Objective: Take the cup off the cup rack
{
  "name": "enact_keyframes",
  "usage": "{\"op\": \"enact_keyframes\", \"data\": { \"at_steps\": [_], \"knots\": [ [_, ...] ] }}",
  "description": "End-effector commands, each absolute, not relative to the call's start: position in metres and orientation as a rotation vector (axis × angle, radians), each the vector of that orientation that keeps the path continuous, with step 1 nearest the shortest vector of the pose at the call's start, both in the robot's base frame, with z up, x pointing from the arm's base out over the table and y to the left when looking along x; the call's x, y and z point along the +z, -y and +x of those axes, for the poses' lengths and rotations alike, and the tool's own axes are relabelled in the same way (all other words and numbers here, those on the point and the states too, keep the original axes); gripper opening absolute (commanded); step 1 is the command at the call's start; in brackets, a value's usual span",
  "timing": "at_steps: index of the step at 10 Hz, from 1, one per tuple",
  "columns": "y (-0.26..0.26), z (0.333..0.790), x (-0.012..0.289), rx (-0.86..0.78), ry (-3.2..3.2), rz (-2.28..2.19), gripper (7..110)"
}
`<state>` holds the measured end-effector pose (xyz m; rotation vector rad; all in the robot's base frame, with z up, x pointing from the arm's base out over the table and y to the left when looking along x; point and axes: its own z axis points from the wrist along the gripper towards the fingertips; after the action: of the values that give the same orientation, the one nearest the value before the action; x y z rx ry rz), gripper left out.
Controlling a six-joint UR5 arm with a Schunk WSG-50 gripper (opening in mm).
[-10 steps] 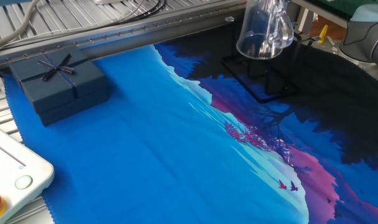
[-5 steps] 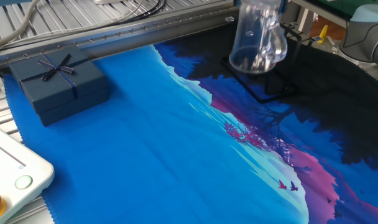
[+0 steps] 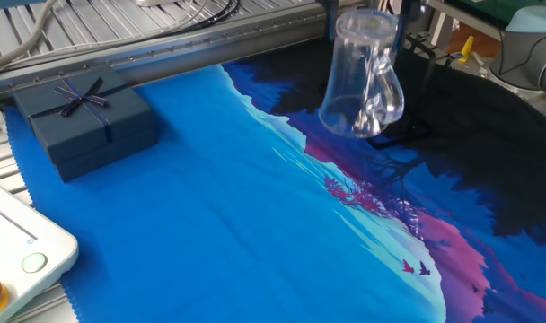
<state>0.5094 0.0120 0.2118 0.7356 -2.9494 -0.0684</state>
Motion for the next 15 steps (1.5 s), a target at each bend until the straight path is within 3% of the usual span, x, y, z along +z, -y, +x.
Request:
{"op": "enact_keyframes", "data": {
  "at_steps": [1,15],
  "knots": [
    [-0.033,0.513,0.194,-0.065,2.985,0.701,66],
    [-0.078,0.471,0.146,0.061,3.028,0.557,66]
  ]
}}
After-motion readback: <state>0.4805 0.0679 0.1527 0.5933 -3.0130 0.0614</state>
